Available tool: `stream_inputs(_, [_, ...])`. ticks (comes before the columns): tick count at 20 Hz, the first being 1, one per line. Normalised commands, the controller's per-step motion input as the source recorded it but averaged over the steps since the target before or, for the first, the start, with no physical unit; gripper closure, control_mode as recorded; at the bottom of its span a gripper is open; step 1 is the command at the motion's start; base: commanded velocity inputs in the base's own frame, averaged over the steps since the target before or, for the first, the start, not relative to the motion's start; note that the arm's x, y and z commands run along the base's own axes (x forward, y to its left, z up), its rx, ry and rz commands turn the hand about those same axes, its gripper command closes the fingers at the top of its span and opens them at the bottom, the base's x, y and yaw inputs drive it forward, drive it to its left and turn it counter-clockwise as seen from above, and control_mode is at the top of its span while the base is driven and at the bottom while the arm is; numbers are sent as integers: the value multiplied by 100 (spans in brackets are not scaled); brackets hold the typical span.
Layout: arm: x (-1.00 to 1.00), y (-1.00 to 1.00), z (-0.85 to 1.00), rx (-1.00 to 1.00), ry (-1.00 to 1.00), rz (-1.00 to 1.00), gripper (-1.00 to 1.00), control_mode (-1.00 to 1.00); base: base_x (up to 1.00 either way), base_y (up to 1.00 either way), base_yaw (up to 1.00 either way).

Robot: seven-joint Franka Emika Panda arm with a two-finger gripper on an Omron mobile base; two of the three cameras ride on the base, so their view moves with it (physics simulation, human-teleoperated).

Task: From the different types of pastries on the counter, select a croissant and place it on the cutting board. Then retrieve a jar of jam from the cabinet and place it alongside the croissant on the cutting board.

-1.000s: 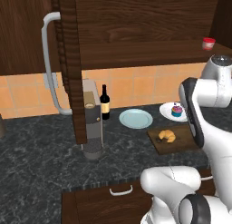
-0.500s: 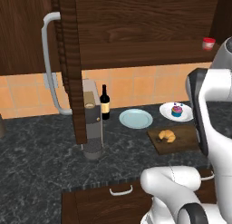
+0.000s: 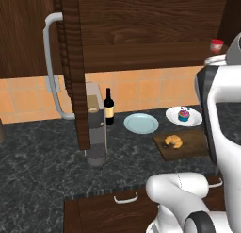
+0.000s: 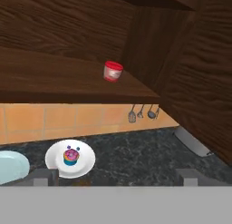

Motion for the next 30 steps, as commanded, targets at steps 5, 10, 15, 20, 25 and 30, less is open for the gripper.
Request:
stream_inputs(5, [19, 1, 58, -2, -4, -1, -100, -100, 0, 0, 0])
stream_inputs(10, [11, 0, 6, -2, -18, 0, -100, -100, 0, 0, 0])
stream_inputs(15, [53, -4, -19, 1, -19, -5, -100, -100, 0, 0, 0])
stream_inputs(20, [77, -7, -3, 3, 1, -9, -100, -100, 0, 0, 0])
stream_inputs(25, [83, -2, 0, 4, 3, -14, -100, -100, 0, 0, 0])
stream_inputs(30, [90, -28, 0, 12, 3, -6, -100, -100, 0, 0, 0])
